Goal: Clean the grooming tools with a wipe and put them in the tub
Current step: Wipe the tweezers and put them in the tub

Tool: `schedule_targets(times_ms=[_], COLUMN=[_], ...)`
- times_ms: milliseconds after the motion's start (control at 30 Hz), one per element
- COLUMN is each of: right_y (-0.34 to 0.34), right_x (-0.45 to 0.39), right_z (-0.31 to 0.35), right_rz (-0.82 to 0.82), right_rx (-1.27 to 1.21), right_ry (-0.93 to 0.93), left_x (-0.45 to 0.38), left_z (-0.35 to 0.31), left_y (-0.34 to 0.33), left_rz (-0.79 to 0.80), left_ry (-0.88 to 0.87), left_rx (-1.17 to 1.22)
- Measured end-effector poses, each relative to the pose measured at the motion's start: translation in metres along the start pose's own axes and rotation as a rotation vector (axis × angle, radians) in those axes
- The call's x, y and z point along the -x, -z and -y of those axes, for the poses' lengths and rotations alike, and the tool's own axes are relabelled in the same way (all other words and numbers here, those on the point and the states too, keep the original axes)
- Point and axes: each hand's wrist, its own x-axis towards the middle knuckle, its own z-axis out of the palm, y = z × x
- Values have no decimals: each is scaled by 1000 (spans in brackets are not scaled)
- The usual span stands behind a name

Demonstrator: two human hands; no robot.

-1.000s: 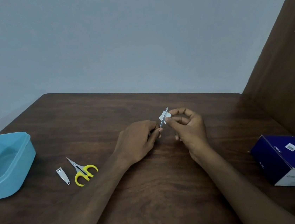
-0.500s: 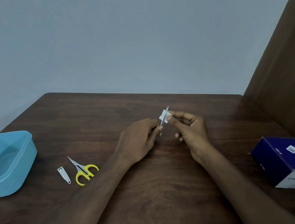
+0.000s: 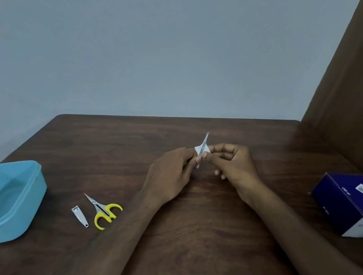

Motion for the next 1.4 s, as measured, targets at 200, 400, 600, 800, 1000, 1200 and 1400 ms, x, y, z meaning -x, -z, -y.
schedule_targets(times_ms=[200,400,600,800,1000,1200,1400], right_y=[1,2,1,-2,5,-9,-13], right_x=[-5,-6,-8,-9,-11,-5,3], right_z=[2,2,8,-1,4,4,10], right_rz=[-60,-106,-106,-290,-408,-201,39], right_rx=[-111,-139,-135,30,-104,-199,-294], right_ry=[-19,-57,-28,128,42,3,-65], left_x=[0,0,2,5,2,1,1], left_z=[0,-1,-2,-8,-5,-8,-3], left_y=[-2,-3,-3,0,3,8,7], left_rz=[42,66,68,38,16,-24,-167], left_ry=[4,-18,-62,-89,-22,-67,97], left_rx=[-36,-99,-97,-145,-2,196,177])
